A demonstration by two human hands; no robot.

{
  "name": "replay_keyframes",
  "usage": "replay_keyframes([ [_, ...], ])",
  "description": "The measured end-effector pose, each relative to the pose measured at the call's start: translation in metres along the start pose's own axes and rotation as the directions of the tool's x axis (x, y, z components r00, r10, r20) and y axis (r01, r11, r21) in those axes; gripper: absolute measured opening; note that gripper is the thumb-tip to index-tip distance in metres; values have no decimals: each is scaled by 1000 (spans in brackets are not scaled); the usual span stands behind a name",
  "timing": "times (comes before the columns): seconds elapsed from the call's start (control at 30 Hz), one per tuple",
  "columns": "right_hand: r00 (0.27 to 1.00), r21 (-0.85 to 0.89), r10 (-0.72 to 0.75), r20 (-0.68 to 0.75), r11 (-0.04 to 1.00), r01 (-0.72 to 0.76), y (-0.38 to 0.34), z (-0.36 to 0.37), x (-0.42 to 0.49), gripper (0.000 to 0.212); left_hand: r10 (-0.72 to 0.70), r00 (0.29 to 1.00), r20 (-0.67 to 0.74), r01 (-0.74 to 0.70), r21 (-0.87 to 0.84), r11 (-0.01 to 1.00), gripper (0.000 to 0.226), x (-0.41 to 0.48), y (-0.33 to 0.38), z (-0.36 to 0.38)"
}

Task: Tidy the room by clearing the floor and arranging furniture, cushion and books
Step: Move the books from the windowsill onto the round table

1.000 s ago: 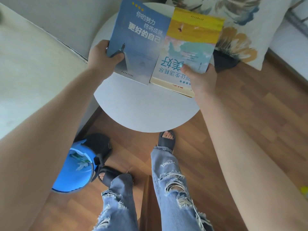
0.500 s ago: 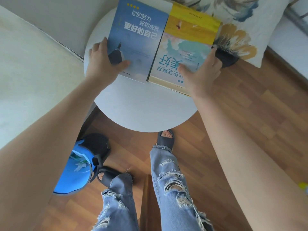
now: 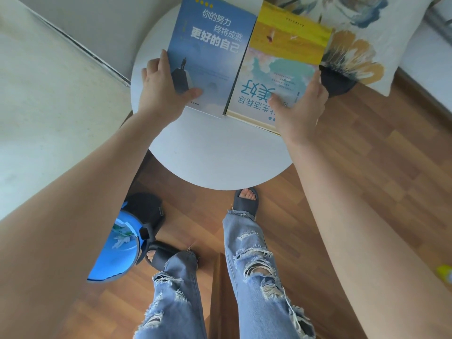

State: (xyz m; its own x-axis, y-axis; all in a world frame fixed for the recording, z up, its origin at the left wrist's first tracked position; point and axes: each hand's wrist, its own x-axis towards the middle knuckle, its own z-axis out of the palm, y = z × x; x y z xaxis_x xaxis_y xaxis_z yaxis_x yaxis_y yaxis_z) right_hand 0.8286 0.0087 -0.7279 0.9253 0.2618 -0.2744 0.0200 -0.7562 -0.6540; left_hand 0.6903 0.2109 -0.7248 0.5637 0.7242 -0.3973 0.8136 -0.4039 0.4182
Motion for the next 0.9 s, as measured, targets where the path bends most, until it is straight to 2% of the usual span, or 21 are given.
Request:
replay_keyframes([
  [0.53,999,-16,19,-44,1000,-19,0,8,-15,98,6,1000,4,-6,0,1000,99,3,-5,-4],
  [0.77,1000,-74,16,-9,997,-17,-2,5,-15,98,-11,1000,3,10,10,1000,98,6,-4,-5],
  [0.9,996,-134,74,40,989,-68,-8,-2,-10,97,-72,997,5,72,-12,997,95,6,7,-10],
])
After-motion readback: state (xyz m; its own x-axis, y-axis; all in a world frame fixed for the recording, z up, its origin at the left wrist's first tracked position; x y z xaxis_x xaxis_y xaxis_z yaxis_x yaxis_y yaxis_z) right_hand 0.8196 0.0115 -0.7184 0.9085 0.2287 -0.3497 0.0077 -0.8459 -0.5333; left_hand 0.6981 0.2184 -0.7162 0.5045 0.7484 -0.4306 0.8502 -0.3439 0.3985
